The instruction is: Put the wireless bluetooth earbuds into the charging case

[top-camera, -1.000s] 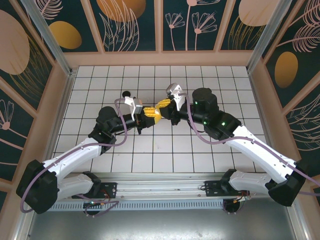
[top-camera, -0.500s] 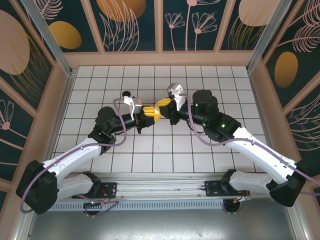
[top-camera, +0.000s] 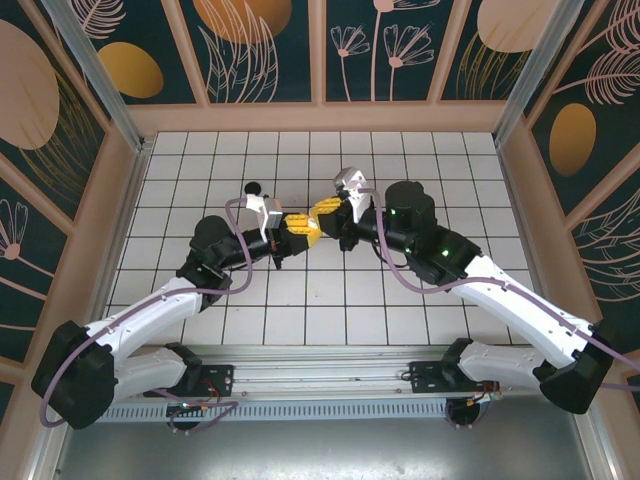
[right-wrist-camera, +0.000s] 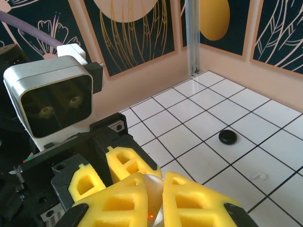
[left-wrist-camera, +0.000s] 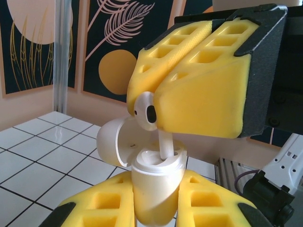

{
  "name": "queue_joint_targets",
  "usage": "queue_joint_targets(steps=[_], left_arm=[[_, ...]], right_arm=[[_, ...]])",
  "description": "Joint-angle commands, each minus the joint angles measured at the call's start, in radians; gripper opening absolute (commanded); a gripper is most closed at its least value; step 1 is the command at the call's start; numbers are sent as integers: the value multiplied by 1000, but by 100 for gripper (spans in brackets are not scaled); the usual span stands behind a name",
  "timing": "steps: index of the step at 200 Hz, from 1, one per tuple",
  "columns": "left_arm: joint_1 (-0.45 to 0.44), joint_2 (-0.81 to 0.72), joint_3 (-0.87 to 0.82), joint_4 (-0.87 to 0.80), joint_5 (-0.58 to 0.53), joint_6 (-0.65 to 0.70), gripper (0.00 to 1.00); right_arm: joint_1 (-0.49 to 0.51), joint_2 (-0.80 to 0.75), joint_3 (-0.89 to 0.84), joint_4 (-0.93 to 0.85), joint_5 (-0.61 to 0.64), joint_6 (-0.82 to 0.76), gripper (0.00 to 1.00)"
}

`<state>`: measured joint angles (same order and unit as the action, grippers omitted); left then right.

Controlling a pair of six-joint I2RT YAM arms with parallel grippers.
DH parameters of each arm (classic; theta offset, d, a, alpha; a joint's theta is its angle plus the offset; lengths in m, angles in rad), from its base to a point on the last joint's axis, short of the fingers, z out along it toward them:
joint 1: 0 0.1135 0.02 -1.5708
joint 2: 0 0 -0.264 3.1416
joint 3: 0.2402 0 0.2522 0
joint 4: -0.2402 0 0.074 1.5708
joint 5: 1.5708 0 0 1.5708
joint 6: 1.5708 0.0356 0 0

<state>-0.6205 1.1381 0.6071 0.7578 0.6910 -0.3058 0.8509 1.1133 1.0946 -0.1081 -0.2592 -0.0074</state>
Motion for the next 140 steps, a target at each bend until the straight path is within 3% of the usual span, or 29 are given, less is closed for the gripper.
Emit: queue_joint_targets(steps=[1,110,140], left_arm=[[-3,-35,14,143,5,-11,0],[-3,-52,17,95,1,26,0],[-2,-54,20,87,5,31,0]], right_arm=[[2,-3,-26,-47,-88,14,12],[-113,24,24,-90,-399,51,11],[-113,84,89,-200,-410,-8,12]])
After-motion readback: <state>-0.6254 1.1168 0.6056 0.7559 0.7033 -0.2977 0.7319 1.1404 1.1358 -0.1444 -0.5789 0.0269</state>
